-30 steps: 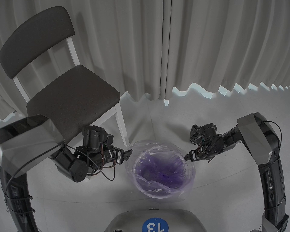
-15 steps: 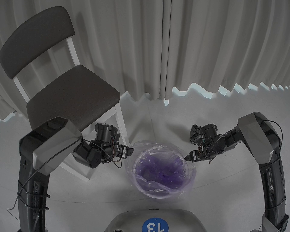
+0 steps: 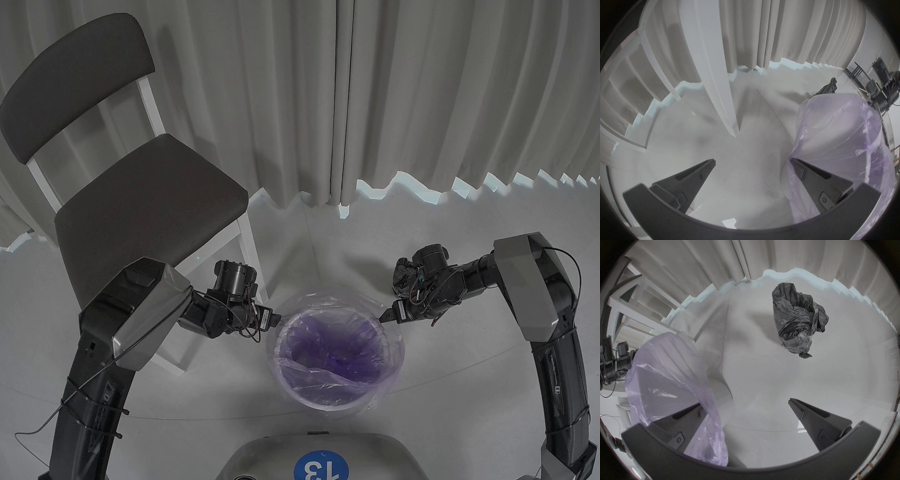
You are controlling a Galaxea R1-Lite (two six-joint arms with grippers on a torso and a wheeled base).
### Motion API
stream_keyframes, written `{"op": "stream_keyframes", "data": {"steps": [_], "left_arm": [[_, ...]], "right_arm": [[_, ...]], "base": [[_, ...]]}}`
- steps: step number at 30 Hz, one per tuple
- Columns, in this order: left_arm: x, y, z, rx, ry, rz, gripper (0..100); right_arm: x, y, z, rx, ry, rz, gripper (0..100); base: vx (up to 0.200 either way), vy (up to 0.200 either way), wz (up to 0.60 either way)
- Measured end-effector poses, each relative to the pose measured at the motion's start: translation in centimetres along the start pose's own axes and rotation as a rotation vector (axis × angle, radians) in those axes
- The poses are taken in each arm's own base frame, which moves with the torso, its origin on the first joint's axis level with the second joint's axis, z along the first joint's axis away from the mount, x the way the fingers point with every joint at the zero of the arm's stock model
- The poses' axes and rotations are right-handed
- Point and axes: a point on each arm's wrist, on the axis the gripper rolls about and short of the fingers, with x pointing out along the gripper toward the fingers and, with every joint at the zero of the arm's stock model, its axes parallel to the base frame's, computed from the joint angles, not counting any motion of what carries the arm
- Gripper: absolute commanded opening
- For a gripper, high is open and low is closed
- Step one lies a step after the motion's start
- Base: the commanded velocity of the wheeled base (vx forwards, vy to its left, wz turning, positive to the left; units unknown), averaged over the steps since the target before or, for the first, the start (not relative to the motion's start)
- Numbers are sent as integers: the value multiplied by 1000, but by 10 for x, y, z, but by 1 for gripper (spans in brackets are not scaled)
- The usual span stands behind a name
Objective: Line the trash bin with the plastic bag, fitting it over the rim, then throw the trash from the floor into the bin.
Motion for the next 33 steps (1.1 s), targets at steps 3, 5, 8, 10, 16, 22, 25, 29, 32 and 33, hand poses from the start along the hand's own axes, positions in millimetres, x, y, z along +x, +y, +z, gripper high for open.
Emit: {"op": "stream_keyframes", "data": {"steps": [3, 5, 8, 10, 16, 22, 25, 29, 32, 33], "left_arm": [[7, 0, -4, 0, 8, 0, 100], [10, 0, -7, -1, 13, 2, 100], [12, 4, -8, -14, 15, 9, 100], [10, 9, -6, -26, 10, 15, 100], [-8, 15, 6, -61, -13, 20, 100], [-35, 16, 5, -68, 4, 8, 100], [-46, 16, 2, -70, -8, 7, 100], [-59, 16, -5, -71, -35, 5, 100], [-73, 15, -10, -70, -62, 3, 100], [-78, 14, -11, -70, -74, 1, 100]], "right_arm": [[6, -2, 0, -9, 25, -4, 100], [10, -4, 1, -12, 38, -7, 100], [15, -6, 0, -11, 50, -9, 100], [18, -6, 0, -8, 52, -5, 100], [8, -7, 4, 1, 41, 5, 100], [-13, -10, 8, 11, 36, 12, 100], [-25, -12, 6, 14, 46, 13, 100], [-41, -14, 4, 23, 50, 15, 100], [-58, -14, 5, 28, 43, 16, 100], [-66, -14, 6, 30, 35, 15, 100]], "base": [[0, 0, 0], [0, 0, 0], [0, 0, 0], [0, 0, 0], [0, 0, 0], [0, 0, 0], [0, 0, 0], [0, 0, 0], [0, 0, 0], [0, 0, 0]]}}
